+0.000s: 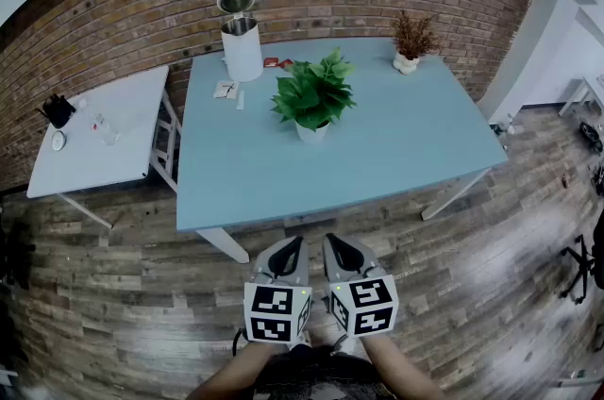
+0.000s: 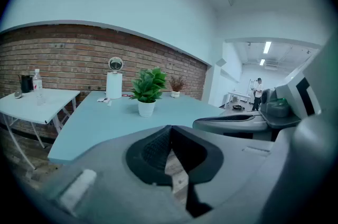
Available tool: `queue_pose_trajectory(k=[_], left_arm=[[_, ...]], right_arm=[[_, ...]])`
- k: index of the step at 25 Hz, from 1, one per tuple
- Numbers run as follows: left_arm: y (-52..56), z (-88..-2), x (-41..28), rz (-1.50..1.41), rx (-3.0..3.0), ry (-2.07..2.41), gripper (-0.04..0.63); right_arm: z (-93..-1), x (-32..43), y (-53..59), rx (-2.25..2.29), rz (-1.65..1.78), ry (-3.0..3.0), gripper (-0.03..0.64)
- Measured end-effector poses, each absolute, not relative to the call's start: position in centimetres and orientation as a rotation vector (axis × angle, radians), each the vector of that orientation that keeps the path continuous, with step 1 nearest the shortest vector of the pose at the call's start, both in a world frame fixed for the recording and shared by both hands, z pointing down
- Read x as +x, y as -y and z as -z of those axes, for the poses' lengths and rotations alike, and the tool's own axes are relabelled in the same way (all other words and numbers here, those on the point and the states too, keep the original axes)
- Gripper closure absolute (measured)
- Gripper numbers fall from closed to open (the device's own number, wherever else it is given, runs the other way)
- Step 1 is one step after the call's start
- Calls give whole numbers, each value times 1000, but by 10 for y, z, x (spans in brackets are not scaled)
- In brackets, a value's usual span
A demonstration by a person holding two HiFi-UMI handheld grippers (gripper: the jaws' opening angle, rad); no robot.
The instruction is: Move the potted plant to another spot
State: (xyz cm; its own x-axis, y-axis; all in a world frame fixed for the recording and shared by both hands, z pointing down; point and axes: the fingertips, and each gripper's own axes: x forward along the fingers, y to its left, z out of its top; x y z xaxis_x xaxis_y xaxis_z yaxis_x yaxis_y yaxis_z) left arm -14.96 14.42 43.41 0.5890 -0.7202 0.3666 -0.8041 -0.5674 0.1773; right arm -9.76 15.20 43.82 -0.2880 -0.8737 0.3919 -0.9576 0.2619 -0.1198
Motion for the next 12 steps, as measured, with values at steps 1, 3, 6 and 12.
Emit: queue_pose_trajectory(k=[1,3,6,12], left_arm=[[-142,-435,-152,-364,2499,1235,597],[-137,-436,-155,-366,2502,1225,597],[-132,-437,-161,-367,2506,1210,597],[-119,-437,-165,-385,2514,1197,598]], right_arm=[[-438,-100,-149,1706,-494,2288,612],[-438,-104,-145,1722,-504,2289,611],[-438,-107,-140,1759,-522,2277,611],[-438,-112,-131,1766,-499,2251,611]])
